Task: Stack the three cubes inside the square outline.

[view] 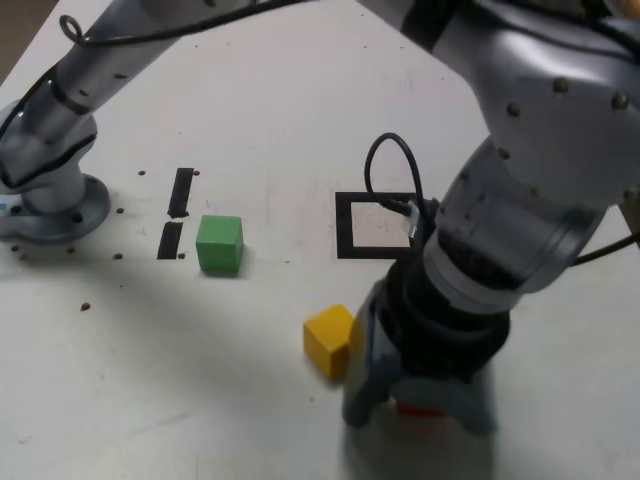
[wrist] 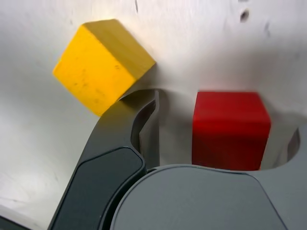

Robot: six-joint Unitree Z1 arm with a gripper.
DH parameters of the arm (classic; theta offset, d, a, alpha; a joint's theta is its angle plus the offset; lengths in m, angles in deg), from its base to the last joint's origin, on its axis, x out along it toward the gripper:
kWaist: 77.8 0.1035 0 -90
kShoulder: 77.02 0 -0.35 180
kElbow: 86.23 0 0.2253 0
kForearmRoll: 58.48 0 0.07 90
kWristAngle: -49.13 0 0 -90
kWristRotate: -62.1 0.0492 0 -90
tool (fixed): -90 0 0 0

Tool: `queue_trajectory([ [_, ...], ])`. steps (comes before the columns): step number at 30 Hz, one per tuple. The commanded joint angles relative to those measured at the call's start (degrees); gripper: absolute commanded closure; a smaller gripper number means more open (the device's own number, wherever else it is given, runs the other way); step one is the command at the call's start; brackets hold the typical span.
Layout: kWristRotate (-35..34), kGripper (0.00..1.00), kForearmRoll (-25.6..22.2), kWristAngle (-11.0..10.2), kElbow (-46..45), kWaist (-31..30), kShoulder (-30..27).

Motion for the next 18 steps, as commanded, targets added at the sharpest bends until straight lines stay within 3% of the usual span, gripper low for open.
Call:
queue_trajectory([
  [1,0.2,0.06,0.1,-0.4,0.0,0.1,-0.8],
  [6,0.7,0.07,0.1,-0.9,0.3,0.4,-0.7],
  [9,0.7,0.13,-0.2,-1.0,0.8,0.4,-0.6],
  [12,0.6,0.27,-0.3,-1.1,1.4,0.4,-0.5],
  [16,0.5,0.58,-0.2,-1.8,2.1,0.4,-0.4],
  [18,0.5,0.68,-0.1,-2.2,2.3,0.4,-0.4],
])
